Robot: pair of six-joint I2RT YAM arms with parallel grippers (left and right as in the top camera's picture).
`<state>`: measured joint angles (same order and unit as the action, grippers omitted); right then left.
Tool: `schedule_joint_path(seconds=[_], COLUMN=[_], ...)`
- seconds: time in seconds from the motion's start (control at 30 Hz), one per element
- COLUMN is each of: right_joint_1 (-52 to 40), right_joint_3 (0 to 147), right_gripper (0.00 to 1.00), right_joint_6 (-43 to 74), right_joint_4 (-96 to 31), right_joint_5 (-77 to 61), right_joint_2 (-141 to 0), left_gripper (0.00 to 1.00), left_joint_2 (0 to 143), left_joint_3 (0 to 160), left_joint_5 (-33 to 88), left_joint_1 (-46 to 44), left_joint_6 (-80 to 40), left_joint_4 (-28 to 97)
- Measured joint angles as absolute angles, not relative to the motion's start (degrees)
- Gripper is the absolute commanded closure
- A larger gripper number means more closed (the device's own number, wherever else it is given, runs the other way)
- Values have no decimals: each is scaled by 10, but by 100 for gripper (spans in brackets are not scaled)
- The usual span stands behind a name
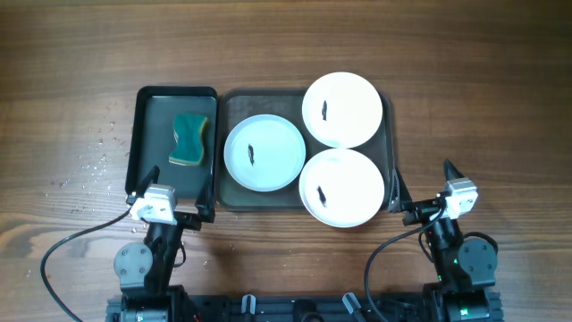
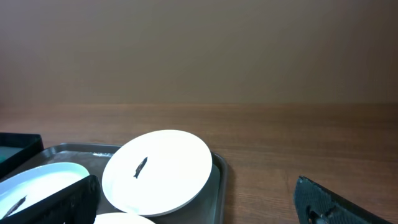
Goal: Clean dirty plates on tray and stack at the side
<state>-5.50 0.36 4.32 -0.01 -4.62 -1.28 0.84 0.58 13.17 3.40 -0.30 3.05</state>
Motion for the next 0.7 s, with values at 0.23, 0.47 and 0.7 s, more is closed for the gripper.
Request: schedule_joint_path(seconds=[0.23, 0.47, 0.7], right_joint_1=[-55, -55, -55], right_joint_3=[4, 4, 4], right_gripper=[0, 0, 0], right_joint_6=[43, 137, 256], right_joint_4=[1, 0, 1], right_joint_5=[-46, -47, -41], right_joint_2=[-13, -13, -13], left_gripper=[0, 0, 0], left_joint_2=[8, 8, 8], left_joint_3=[6, 6, 6], left_joint_5=[132, 132, 131], left_joint_1=[34, 34, 34], left_joint_6=[-3, -3, -3], left_joint_4=[30, 23, 30])
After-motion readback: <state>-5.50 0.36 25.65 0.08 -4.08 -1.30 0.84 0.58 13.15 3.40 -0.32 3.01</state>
